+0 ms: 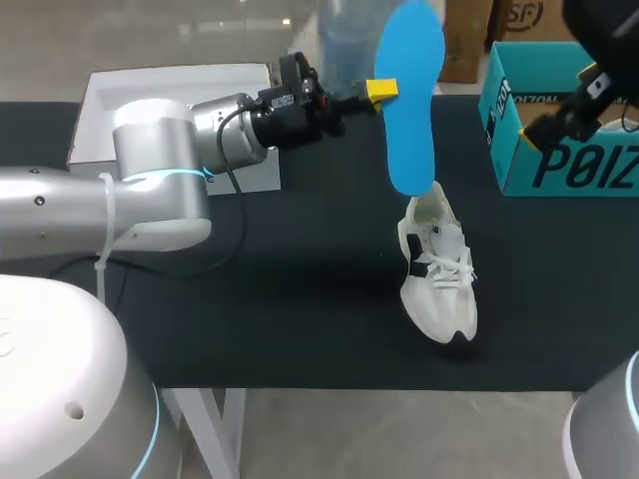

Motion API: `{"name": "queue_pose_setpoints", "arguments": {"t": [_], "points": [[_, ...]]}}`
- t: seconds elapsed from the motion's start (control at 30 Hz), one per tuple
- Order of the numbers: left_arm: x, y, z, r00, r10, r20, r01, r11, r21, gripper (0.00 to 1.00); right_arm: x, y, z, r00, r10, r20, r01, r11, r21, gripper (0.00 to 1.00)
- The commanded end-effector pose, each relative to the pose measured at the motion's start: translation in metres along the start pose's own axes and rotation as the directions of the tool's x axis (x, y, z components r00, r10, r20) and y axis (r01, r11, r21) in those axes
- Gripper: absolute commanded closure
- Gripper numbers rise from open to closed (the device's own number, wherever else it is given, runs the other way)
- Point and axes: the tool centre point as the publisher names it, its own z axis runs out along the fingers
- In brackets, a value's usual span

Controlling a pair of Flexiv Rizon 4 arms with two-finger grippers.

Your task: Take the shoe out of the shoebox, open the shoe tongue, remove and reinsert the insole, then place the shoe into the shoebox

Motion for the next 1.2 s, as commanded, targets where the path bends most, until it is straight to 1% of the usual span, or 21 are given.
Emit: {"name": "queue_pose_setpoints", "arguments": {"t": [0.03, 0.67, 0.7, 0.73, 0.77, 0.8, 0.87, 0.9, 0.97, 1.07, 1.1, 1.2], "points": [[0.000, 0.000, 0.000, 1.000, 0.001, 0.000, -0.001, 1.000, 0.001, 1.00, -0.004, -0.003, -0.001, 1.000, -0.009, -0.006, 0.009, 1.000, -0.007, 0.00], [0.000, 0.000, 0.000, 1.000, 0.001, 0.000, -0.001, 1.000, 0.001, 1.00, -0.004, -0.003, -0.001, 1.000, -0.009, -0.006, 0.009, 1.000, -0.007, 0.00], [0.007, -0.004, 0.000, 0.996, 0.089, 0.032, -0.088, 0.996, -0.023, 1.00, -0.004, -0.003, -0.001, 1.000, -0.009, -0.006, 0.009, 1.000, -0.007, 0.00], [0.014, -0.008, 0.001, 0.981, 0.189, 0.049, -0.185, 0.980, -0.068, 1.00, -0.004, -0.003, -0.001, 1.000, -0.009, -0.006, 0.009, 1.000, -0.007, 0.00], [0.021, -0.010, 0.001, 0.957, 0.278, 0.090, -0.267, 0.957, -0.111, 1.00, -0.004, -0.003, -0.001, 1.000, -0.009, -0.006, 0.009, 1.000, -0.007, 0.00], [0.026, -0.010, 0.000, 0.920, 0.356, 0.163, -0.335, 0.932, -0.141, 1.00, -0.004, -0.003, -0.001, 1.000, -0.009, -0.006, 0.009, 1.000, -0.007, 0.00], [0.030, -0.008, -0.003, 0.866, 0.462, 0.192, -0.428, 0.883, -0.191, 1.00, -0.004, -0.003, -0.001, 1.000, -0.009, -0.006, 0.009, 1.000, -0.007, 0.00], [0.030, -0.005, -0.004, 0.843, 0.492, 0.216, -0.447, 0.865, -0.226, 1.00, -0.004, -0.003, -0.001, 1.000, -0.009, -0.006, 0.009, 1.000, -0.007, 0.00], [0.031, 0.002, -0.004, 0.802, 0.553, 0.226, -0.495, 0.826, -0.269, 1.00, -0.004, -0.003, -0.001, 1.000, -0.009, -0.006, 0.009, 1.000, -0.007, 0.00], [0.035, 0.010, -0.005, 0.739, 0.617, 0.270, -0.547, 0.784, -0.295, 1.00, -0.004, -0.003, -0.001, 1.000, -0.009, -0.006, 0.009, 1.000, -0.007, 0.00], [0.036, 0.011, -0.005, 0.752, 0.601, 0.270, -0.539, 0.797, -0.272, 1.00, -0.004, -0.003, -0.001, 1.000, -0.009, -0.006, 0.009, 1.000, -0.007, 0.00], [0.036, 0.011, -0.005, 0.752, 0.601, 0.270, -0.539, 0.797, -0.272, 1.00, -0.004, -0.003, -0.001, 1.000, -0.009, -0.006, 0.009, 1.000, -0.007, 0.00]]}}
